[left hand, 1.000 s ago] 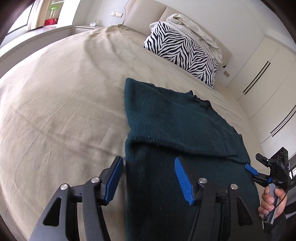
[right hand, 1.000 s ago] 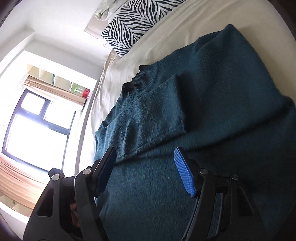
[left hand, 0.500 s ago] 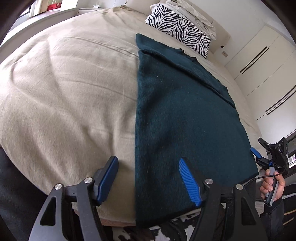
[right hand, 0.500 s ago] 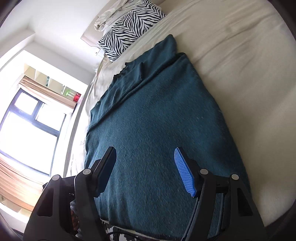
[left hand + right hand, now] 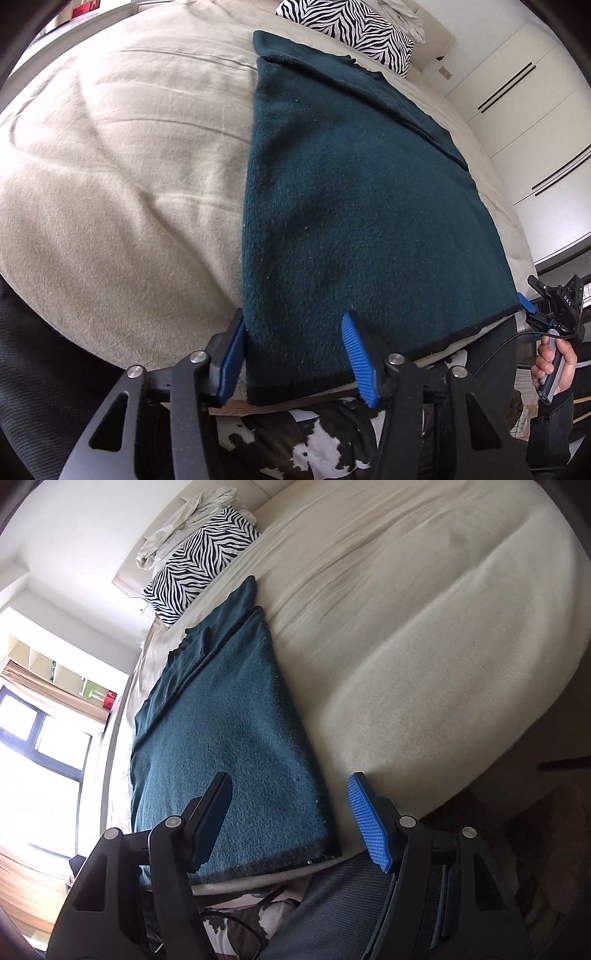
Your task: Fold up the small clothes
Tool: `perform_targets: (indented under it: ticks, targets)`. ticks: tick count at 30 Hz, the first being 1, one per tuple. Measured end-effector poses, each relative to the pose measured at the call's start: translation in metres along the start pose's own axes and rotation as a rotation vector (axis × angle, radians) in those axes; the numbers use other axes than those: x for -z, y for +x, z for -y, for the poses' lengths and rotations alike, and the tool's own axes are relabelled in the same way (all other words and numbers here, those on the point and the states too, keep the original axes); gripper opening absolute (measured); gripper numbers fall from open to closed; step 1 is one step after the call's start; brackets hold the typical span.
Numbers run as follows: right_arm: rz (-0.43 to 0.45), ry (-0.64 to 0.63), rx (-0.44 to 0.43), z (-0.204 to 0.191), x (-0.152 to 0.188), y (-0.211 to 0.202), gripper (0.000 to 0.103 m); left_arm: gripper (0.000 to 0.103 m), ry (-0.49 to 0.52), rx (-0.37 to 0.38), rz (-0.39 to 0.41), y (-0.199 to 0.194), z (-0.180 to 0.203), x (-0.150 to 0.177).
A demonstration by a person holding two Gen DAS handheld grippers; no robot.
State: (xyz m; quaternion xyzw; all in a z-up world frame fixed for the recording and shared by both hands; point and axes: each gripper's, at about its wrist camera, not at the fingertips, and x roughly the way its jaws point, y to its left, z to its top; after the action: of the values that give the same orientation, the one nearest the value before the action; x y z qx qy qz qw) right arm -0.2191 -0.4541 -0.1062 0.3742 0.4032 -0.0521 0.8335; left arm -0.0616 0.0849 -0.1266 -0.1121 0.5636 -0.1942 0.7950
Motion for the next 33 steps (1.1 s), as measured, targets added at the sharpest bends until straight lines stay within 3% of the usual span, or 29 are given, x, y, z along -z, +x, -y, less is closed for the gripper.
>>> perform_targets:
  ticks: [5,8,12,14,16,19,22,27,33]
  targets:
    - [-0.063,-0.035,0.043,-0.002,0.003,0.008,0.064,0.018,-0.017,-0.008,-0.012,0.003,-0.003,0.0]
    - [-0.091,-0.042,0.058,-0.007,0.002,0.012,0.064,0.011,-0.014,0.0,-0.017,0.002,-0.004,0.002]
    - [-0.137,-0.069,0.072,-0.017,0.001,0.018,0.064,0.009,-0.01,0.003,-0.02,0.002,-0.004,0.002]
    - [-0.151,-0.062,0.057,-0.018,0.001,0.02,0.059,0.009,-0.01,0.007,-0.02,0.001,-0.004,0.002]
    - [-0.167,-0.047,0.042,-0.015,0.003,0.021,0.038,0.008,-0.019,0.018,-0.019,0.0,-0.006,0.0]
    - [-0.175,-0.022,0.035,-0.008,0.007,0.023,0.016,0.008,-0.04,0.038,-0.018,-0.004,-0.011,0.001]
    - [-0.164,0.006,0.007,-0.002,0.011,0.02,0.008,0.007,-0.075,0.068,-0.018,-0.007,-0.017,0.001]
    - [-0.139,0.002,-0.025,-0.007,0.012,0.015,0.007,0.007,-0.168,0.177,-0.01,-0.015,-0.026,-0.002]
    - [-0.058,-0.014,-0.142,-0.03,0.001,-0.005,0.007,0.007,-0.251,0.312,0.048,-0.036,-0.034,-0.011]
